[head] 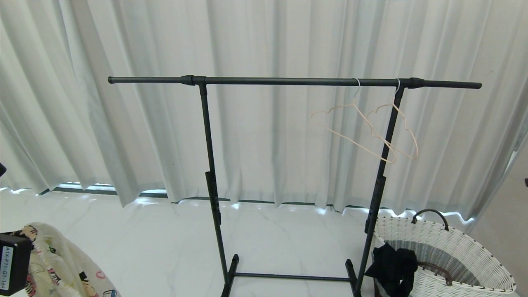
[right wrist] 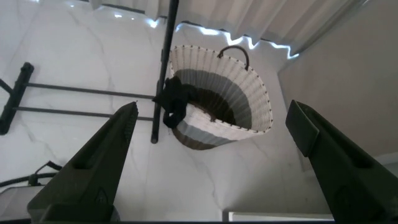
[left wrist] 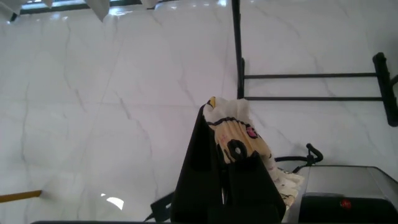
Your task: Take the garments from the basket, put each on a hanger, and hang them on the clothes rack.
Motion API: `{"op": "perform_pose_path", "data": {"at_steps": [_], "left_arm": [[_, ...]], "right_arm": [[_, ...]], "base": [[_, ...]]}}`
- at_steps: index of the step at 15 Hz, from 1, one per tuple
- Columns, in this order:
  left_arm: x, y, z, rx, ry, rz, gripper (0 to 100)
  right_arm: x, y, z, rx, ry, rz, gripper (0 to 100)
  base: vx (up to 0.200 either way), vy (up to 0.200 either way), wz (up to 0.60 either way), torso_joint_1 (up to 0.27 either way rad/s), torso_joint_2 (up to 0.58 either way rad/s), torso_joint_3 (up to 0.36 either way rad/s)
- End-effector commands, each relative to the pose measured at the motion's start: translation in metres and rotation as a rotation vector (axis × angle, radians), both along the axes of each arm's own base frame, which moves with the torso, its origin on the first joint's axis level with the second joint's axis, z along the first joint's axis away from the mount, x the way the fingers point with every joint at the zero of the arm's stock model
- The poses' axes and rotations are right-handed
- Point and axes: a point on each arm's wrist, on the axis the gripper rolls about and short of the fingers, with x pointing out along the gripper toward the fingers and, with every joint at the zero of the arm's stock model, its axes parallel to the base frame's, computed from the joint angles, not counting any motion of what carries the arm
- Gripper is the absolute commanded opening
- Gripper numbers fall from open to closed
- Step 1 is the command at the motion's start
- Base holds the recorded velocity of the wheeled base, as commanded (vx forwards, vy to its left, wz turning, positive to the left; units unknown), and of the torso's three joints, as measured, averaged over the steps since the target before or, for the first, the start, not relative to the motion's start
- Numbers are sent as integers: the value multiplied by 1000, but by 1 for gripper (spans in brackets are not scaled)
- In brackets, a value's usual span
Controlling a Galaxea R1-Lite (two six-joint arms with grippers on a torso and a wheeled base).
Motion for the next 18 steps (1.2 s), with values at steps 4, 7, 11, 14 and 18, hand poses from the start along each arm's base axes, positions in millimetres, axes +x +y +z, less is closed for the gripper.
{"op": "perform_pose_path", "data": {"at_steps": [4, 7, 11, 14, 18], "left_arm": [[5, -1, -4, 2, -59, -10, 0], [4, -1, -10, 73, -63, -60, 0], [4, -1, -10, 73, -84, -62, 0], [3, -1, -11, 73, -82, -65, 0], [2, 0, -12, 72, -84, -65, 0]], "right_arm": [[11, 2, 1, 0, -16, 0, 100], [12, 2, -1, -2, -10, -1, 100], [12, 2, -1, 12, -6, 11, 100], [11, 2, -5, 15, 8, 24, 100], [11, 2, -5, 15, 8, 24, 100]], "base": [[0, 0, 0, 220, -500, -276], [0, 0, 0, 237, -520, -284], [0, 0, 0, 161, -342, -188], [133, -133, 0, 27, -49, -28], [200, -200, 0, 5, -11, 0]]}}
